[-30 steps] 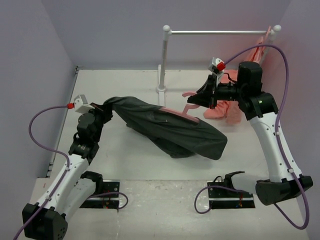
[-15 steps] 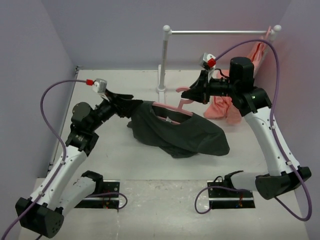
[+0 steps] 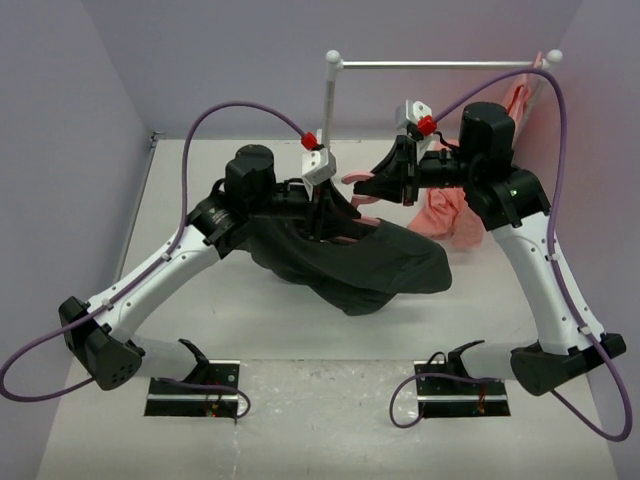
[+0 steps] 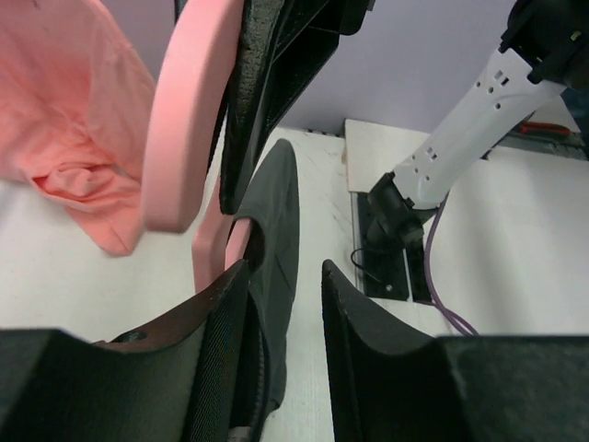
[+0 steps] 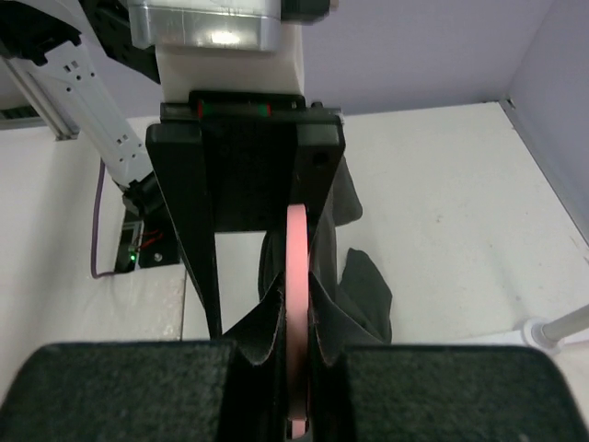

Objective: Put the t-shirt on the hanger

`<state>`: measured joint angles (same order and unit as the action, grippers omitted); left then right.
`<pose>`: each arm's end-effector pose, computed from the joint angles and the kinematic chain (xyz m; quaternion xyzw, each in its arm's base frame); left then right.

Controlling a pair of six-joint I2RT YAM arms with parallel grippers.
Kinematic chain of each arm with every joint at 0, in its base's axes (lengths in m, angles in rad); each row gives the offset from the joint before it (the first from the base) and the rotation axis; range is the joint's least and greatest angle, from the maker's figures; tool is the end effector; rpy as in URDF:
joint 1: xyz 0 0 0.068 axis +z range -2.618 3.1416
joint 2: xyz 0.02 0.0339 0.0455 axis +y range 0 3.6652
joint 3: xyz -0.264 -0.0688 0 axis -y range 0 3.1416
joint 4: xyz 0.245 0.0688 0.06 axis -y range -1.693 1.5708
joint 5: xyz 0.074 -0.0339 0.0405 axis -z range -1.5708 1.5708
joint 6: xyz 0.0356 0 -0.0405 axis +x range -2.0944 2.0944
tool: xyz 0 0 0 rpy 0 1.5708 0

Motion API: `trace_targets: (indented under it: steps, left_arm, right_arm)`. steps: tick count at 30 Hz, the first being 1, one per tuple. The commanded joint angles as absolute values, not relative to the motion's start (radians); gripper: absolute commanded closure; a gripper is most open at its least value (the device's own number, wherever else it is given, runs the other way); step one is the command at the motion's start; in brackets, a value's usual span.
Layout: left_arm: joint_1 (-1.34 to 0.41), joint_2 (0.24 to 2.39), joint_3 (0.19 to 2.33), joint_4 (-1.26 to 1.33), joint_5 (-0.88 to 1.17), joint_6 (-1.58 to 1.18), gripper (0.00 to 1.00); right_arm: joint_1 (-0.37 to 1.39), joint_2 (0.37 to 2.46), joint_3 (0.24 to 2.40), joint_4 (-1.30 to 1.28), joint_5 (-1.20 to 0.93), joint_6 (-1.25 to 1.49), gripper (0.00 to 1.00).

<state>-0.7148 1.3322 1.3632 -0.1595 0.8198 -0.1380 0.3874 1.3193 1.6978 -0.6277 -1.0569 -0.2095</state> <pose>0.2081 -0.2151 0.4250 0.4482 0.5855 -0.5230 0.4275 0.2183 0.1226 0.4929 -0.4962 0.5607 0.4436 0.4926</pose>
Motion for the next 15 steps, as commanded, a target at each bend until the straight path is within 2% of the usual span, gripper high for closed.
trace_targets:
  steps: [1, 3, 5, 7, 10, 12, 13, 14, 15]
  left_arm:
    - [-0.733, 1.347, 1.401, -0.189, 0.882, -0.099, 0.62]
    - [-0.733, 1.351, 1.417, -0.185, 0.888, -0.105, 0.91]
    - [-0.733, 1.35, 1.425, -0.18, 0.88, -0.104, 1.0]
    - [-0.733, 1.349, 1.427, -0.174, 0.864, -0.104, 1.0]
    - [-0.733, 1.357, 1.435, -0.193, 0.814, -0.092, 0.66]
    - [-0.732, 1.362, 1.433, -0.208, 0.785, -0.075, 0.59]
    - [-0.732, 1.364, 1.428, -0.209, 0.774, -0.069, 0.67]
    - [-0.732, 1.364, 1.425, -0.207, 0.773, -0.063, 0.85]
    - [-0.732, 1.367, 1.42, -0.193, 0.778, -0.062, 0.94]
  right_arm:
    - [0.406, 1.295, 1.721, -0.614, -1.137, -0.219, 1.0]
    - [0.416, 1.301, 1.722, -0.625, -1.135, -0.225, 1.0]
    - [0.42, 1.305, 1.718, -0.63, -1.137, -0.23, 1.0]
    - [0.422, 1.307, 1.714, -0.632, -1.157, -0.233, 1.0]
    - [0.426, 1.305, 1.706, -0.637, -1.171, -0.242, 1.0]
    - [0.426, 1.298, 1.694, -0.643, -1.172, -0.253, 1.0]
    - [0.425, 1.293, 1.691, -0.646, -1.175, -0.257, 1.0]
    - [0.426, 1.29, 1.686, -0.646, -1.179, -0.261, 1.0]
    - [0.426, 1.285, 1.68, -0.641, -1.19, -0.261, 1.0]
